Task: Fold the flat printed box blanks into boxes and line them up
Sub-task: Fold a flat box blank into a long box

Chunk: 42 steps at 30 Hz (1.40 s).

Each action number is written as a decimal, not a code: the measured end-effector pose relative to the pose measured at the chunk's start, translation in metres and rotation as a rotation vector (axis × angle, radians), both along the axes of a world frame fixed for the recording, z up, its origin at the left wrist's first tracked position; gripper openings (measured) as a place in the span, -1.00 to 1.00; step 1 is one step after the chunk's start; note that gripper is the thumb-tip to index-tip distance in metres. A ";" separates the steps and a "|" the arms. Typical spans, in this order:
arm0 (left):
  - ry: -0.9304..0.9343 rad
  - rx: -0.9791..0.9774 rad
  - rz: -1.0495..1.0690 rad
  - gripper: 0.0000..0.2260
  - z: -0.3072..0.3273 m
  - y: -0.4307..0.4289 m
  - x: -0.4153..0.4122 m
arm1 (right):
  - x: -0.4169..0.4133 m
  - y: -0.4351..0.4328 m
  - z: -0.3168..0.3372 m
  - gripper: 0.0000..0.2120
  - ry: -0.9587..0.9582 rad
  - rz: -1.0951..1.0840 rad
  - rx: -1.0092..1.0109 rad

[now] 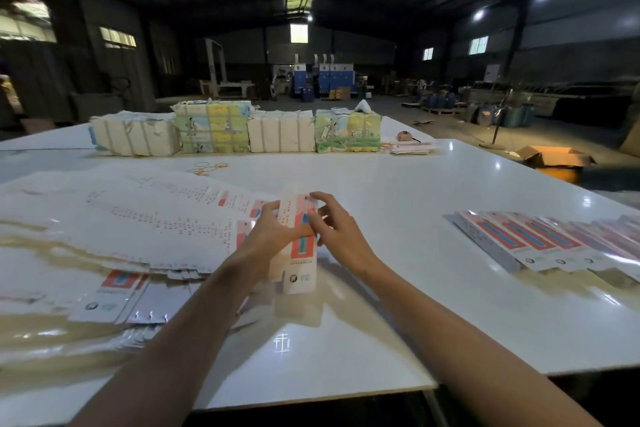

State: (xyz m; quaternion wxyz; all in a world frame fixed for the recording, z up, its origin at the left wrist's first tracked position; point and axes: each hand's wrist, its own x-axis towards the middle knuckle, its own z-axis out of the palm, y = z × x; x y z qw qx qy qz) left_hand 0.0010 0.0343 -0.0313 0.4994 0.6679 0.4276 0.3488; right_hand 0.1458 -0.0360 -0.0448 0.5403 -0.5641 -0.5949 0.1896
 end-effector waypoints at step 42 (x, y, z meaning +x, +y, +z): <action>-0.398 -0.674 -0.647 -0.62 -0.006 0.002 0.006 | 0.048 -0.010 0.018 -0.61 0.242 -0.027 -0.247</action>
